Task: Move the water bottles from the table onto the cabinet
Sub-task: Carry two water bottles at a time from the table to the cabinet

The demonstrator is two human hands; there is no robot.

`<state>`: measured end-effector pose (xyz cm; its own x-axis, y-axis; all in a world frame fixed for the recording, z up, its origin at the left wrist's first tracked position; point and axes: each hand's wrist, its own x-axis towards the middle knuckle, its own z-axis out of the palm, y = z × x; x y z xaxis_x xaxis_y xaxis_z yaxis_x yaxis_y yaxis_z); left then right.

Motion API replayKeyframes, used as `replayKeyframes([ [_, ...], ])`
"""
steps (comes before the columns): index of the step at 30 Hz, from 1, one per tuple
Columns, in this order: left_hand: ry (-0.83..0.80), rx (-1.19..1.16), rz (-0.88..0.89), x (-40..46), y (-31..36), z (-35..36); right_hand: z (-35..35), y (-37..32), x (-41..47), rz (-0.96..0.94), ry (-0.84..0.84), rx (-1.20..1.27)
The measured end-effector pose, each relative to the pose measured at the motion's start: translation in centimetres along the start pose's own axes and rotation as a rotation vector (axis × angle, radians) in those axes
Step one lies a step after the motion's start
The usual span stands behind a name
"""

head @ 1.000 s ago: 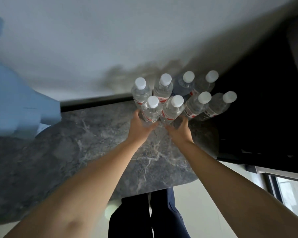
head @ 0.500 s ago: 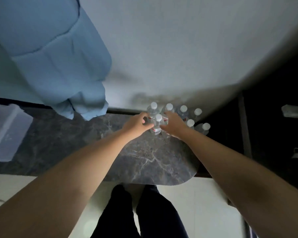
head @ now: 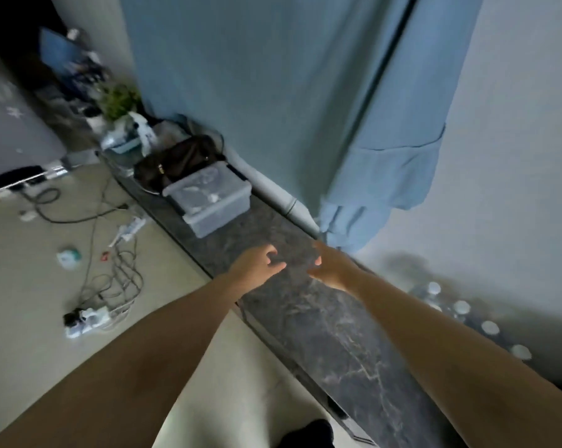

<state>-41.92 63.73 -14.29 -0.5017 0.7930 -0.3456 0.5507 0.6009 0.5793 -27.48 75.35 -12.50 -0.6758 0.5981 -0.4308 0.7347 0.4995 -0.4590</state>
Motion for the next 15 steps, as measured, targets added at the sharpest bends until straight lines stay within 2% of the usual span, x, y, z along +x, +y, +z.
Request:
replayKeyframes([
  [4,0.123,-0.062,-0.164,-6.1,-8.2,-5.7,4.6,-9.3,-0.3,-0.141,-0.042,-0.017],
  [10,0.309,-0.121,-0.291,-18.0,-19.7,-12.4,12.7,-23.4,-2.9,-0.337,-0.19,-0.114],
  [15,0.465,-0.15,-0.513,-29.1,-30.2,-17.8,20.2,-36.3,-6.4,-0.575,-0.302,-0.177],
])
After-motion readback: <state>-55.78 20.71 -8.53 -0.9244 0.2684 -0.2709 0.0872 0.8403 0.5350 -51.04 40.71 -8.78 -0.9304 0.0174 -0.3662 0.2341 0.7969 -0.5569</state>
